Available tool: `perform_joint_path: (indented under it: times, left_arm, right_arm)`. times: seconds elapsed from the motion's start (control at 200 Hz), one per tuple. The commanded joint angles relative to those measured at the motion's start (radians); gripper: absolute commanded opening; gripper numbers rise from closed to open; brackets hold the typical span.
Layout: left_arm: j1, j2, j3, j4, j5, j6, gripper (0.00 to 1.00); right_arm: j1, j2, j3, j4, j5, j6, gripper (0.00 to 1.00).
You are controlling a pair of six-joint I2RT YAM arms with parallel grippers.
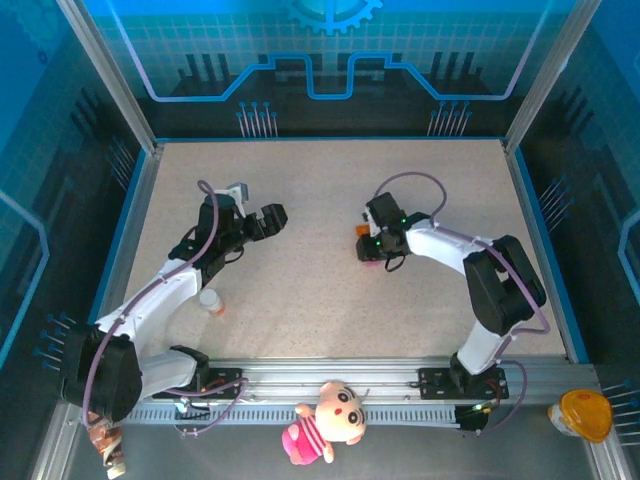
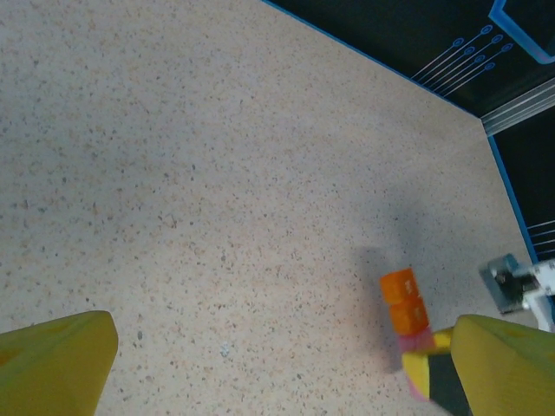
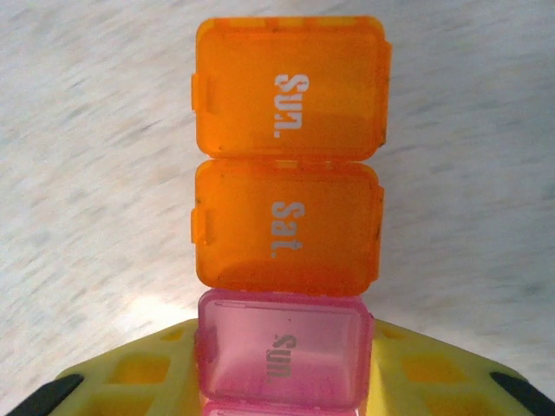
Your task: Sort the pills into containers
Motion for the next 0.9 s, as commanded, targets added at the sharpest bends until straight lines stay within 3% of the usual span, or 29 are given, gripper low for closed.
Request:
perform_joint_path:
  times: [0.0,0.16,0.455,0.555,0.69,0.896]
  left_arm:
    - [-0.01,-0.038,-0.029,0.015,0.026,-0.044,0.99]
    - [-0.012,-0.072,-0.055,0.017,0.037,-0.074,0.99]
    - [-0.011,-0.106,-0.08,0.014,0.054,-0.096,0.99]
    - [-0.012,-0.103,-0.083,0.015,0.057,-0.096,0.99]
    - [-0.013,-0.089,-0.083,0.015,0.058,-0.096,0.99]
    - [-0.012,-0.068,-0.074,0.023,0.068,-0.102,0.99]
  right_arm:
    - [0.041,-0.053,-0.051,0.115,-0.191,-0.08,0.4]
    - [0.049,-0.086,-0.118,0.222,-0.412,-0.134,0.4]
    - [0.048,-0.092,-0.184,0.354,-0.693,-0.138,0.4]
    - [0.048,-0.096,-0.194,0.382,-0.71,-0.123,0.41]
    - [0.049,-0.089,-0.163,0.311,-0.611,-0.125,0.41]
    - [0.049,-0.082,-0.161,0.301,-0.584,-0.118,0.41]
